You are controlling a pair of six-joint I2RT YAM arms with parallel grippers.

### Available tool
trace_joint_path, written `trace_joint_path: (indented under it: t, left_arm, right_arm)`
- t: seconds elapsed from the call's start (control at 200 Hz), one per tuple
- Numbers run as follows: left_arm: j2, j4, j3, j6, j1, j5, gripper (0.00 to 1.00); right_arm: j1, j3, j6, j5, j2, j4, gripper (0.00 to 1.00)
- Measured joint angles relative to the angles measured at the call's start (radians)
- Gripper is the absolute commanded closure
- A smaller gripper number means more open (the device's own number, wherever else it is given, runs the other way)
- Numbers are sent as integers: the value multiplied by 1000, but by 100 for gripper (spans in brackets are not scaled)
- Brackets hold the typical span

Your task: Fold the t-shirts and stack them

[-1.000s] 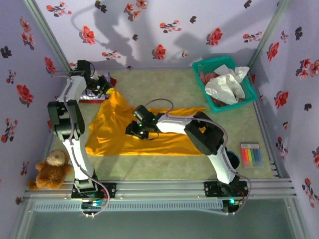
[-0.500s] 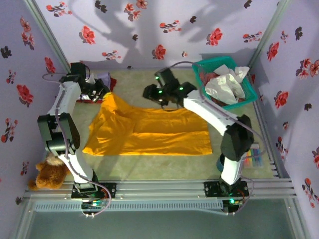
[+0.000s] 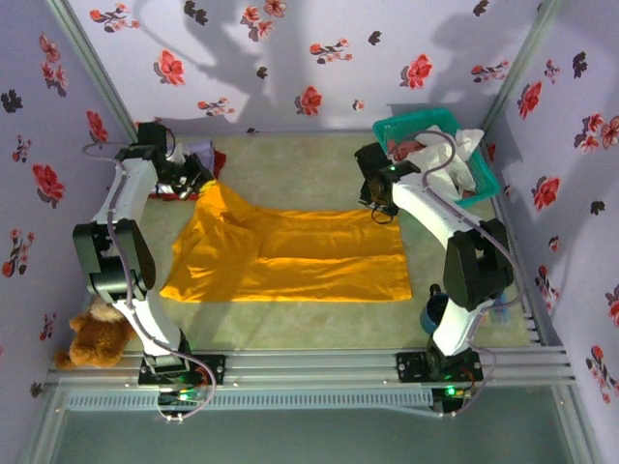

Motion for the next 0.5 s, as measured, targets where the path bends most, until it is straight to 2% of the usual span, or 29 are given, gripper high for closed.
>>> trace_joint_path:
  t: [0.21,0.5]
  left_arm:
    - [0,-1,-1,0,2,0,100]
    - [0,-5,-3,6,2,0,100]
  right_arm:
    - [-47,-35,-10,-1,52,35,58]
    - [-53,-18,-71,-5,175,93,63]
